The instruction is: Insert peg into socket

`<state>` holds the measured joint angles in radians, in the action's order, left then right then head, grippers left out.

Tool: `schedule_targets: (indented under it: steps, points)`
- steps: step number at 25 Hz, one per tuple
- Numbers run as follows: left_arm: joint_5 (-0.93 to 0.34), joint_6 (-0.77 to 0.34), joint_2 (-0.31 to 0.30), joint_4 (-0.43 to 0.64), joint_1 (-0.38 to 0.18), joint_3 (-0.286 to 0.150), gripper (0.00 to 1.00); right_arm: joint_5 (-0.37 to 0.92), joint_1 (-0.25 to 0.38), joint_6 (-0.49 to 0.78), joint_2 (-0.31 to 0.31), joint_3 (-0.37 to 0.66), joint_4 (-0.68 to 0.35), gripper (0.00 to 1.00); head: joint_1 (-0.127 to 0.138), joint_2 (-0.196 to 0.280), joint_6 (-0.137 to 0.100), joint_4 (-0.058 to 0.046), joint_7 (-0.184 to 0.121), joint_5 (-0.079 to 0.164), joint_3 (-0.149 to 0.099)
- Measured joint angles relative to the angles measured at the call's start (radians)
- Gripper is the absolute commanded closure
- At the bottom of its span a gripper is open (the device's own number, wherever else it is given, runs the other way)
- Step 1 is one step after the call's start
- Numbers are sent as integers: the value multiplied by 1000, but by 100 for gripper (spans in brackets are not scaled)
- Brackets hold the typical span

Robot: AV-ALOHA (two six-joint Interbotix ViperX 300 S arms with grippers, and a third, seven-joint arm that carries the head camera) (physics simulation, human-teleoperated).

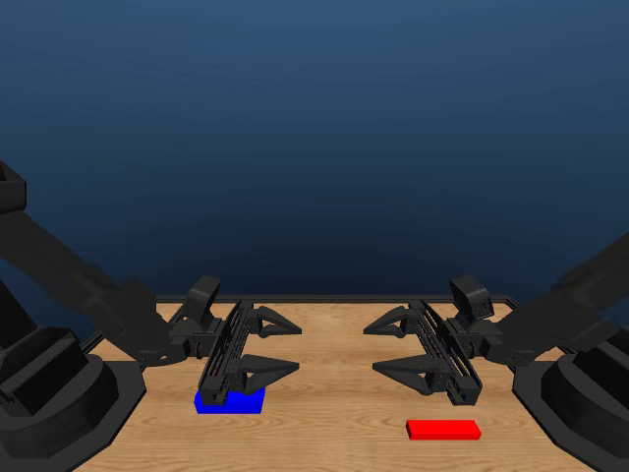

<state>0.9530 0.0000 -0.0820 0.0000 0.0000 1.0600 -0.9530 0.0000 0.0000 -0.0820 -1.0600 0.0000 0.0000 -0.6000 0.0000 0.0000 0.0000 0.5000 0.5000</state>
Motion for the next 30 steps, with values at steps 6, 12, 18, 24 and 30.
schedule_targets:
  steps: [6, 12, 18, 24, 30]
  points:
    - [123, -37, 20, -1, -44, 17, 0, 68, 7, -9, 15, 4, 130, 0, 9, 0, 17, 6, -4, 59, -3]
    - [211, -88, 46, 2, -12, 73, 0, 101, 14, 10, 27, 5, 149, 0, 21, 40, 19, 8, -13, 66, -19]
    - [-39, -93, -69, -101, 45, 193, 0, 135, -6, 44, 113, 80, 111, 0, 43, 193, 35, 15, 4, 52, -84]
    - [-287, -125, -153, -112, 87, 260, 0, 136, -52, 98, 196, 128, 58, 0, 67, 363, 58, 24, 18, 56, -179]
    - [-412, -206, -108, -93, 64, 282, 0, 129, -101, 161, 248, 136, 28, 0, 84, 474, 66, 28, 11, 83, -252]
